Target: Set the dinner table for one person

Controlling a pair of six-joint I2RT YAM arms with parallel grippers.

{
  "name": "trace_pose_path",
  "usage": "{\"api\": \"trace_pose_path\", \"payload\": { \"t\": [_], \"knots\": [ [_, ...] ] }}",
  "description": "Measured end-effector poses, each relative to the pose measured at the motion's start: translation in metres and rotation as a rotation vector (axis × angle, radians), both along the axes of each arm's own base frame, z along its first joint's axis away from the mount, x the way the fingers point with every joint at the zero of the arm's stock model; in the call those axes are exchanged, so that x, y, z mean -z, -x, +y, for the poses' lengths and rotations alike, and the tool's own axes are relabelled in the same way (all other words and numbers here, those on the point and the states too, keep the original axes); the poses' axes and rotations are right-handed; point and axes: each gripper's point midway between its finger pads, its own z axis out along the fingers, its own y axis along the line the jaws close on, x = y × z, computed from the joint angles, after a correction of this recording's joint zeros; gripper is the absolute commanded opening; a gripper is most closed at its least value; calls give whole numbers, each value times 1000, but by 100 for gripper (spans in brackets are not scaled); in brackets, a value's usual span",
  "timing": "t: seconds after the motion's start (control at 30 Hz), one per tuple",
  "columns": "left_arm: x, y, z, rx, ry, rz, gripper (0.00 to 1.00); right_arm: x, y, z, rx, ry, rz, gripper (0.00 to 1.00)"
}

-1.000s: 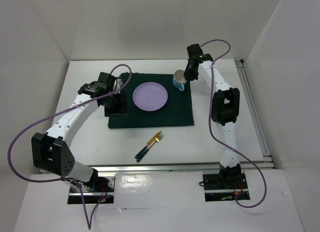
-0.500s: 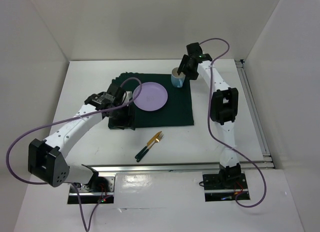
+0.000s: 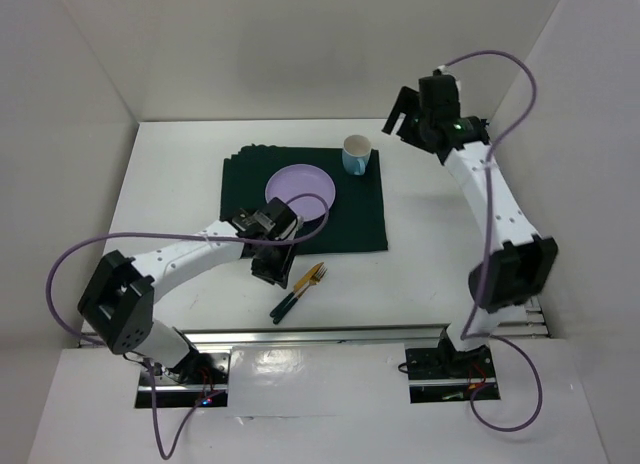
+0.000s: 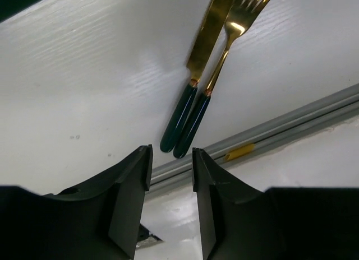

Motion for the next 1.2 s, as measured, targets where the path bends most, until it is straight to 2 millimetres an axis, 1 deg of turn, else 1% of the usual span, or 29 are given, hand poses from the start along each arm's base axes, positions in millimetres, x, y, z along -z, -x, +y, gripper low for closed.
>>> {"api": "trace_pose_path", "payload": {
  "t": [0.03, 0.1, 0.13, 0.2, 0.27, 0.3, 0.33, 0.43, 0.47, 0.57, 0.63, 0.73, 0.8, 0.87, 0.97, 1.2],
  "knots": [
    [5, 0, -3, 10, -6, 1, 49, -12, 12, -6, 6, -2, -34, 86],
    [15, 1, -10, 20, -15, 8, 49, -24, 41, -20, 20, -3, -65, 86],
    [21, 3, -12, 27, -21, 14, 48, -24, 53, -27, 29, -3, -70, 86],
    [31, 7, -15, 42, -42, 30, 48, -15, 75, -39, 46, 1, -51, 86],
    [40, 13, -20, 69, -60, 44, 48, 5, 88, -47, 59, 8, -8, 86],
    [42, 14, -22, 80, -65, 43, 48, 16, 93, -47, 57, 11, 17, 86],
    [43, 17, -25, 97, -71, 39, 47, 30, 98, -46, 49, 12, 53, 86],
    [46, 23, -30, 124, -84, 33, 38, 66, 114, -42, 19, 5, 152, 86],
    [46, 25, -31, 131, -87, 31, 38, 77, 122, -41, 12, 4, 184, 86],
    [46, 26, -33, 130, -87, 31, 37, 102, 143, -38, 1, -2, 262, 86],
    [46, 28, -34, 126, -88, 31, 37, 111, 155, -36, -5, -5, 294, 86],
    [47, 33, -38, 152, -106, 13, 38, 112, 164, -36, -8, -11, 302, 86],
    [50, 38, -40, 169, -125, 7, 41, 109, 166, -36, -8, -13, 293, 86],
    [56, 40, -42, 169, -149, 9, 41, 106, 166, -37, -7, -13, 286, 86],
    [62, 38, -39, 145, -180, 5, 42, 105, 167, -38, -3, -10, 280, 86],
    [63, 33, -36, 114, -209, -27, 41, 104, 168, -41, 7, 0, 279, 86]
  ]
}}
